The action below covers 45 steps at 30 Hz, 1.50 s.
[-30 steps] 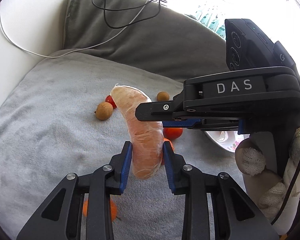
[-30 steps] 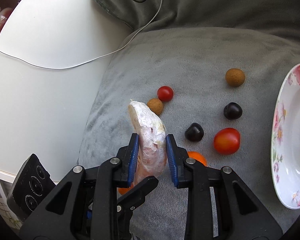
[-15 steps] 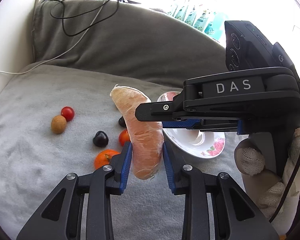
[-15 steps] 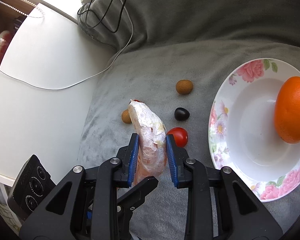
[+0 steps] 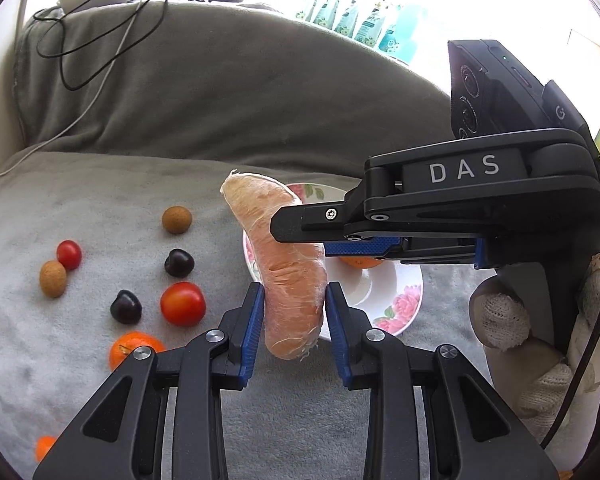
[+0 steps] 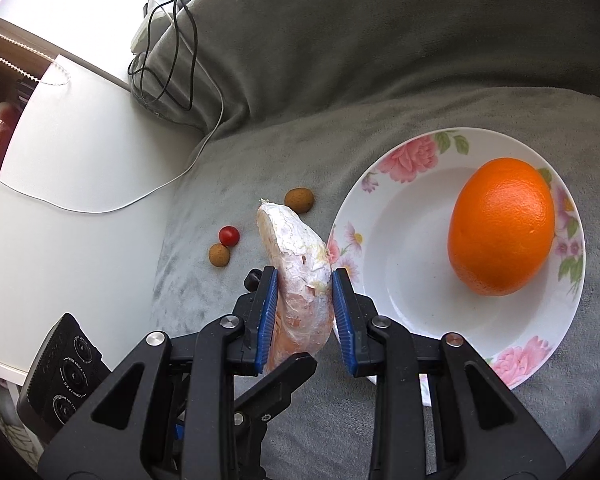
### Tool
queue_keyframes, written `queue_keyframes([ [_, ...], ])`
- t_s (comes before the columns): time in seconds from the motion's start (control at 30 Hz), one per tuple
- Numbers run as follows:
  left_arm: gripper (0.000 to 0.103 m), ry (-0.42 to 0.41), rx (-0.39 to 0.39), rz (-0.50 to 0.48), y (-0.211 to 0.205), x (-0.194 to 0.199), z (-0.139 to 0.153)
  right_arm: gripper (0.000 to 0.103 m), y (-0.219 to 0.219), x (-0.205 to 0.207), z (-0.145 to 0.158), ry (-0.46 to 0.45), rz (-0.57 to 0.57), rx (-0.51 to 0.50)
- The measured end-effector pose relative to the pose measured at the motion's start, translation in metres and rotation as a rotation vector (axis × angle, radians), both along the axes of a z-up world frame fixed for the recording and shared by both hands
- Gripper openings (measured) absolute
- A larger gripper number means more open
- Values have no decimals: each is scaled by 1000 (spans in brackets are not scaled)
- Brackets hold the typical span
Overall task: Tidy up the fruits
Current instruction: 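Lower the pomelo segment beside the orange and open the right gripper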
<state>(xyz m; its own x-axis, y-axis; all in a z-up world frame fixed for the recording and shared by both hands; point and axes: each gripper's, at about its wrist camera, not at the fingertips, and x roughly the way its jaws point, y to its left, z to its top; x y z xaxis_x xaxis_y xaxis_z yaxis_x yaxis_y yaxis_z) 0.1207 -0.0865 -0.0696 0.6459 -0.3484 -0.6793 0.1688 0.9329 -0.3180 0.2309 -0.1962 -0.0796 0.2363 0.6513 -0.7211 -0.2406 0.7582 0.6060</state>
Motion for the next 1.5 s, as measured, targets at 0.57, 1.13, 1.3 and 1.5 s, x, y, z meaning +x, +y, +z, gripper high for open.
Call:
queue_keyframes([
  [0.57,30,18,-11,-18,-8,23,-3,29,-15,14,-6,-7,-20,-16],
  [1.13,48,-6,-16,-32,-14,27,-1,57,-25,11,21,-159,-97,-80],
  [1.3,53,-17,-1,-34,-14,21,2,72,-26,4,33,-233,-127,-106],
  [1.5,61,-20,-6,-8,-5,12,5,73,-25,-12,40,-292,-133,-140],
])
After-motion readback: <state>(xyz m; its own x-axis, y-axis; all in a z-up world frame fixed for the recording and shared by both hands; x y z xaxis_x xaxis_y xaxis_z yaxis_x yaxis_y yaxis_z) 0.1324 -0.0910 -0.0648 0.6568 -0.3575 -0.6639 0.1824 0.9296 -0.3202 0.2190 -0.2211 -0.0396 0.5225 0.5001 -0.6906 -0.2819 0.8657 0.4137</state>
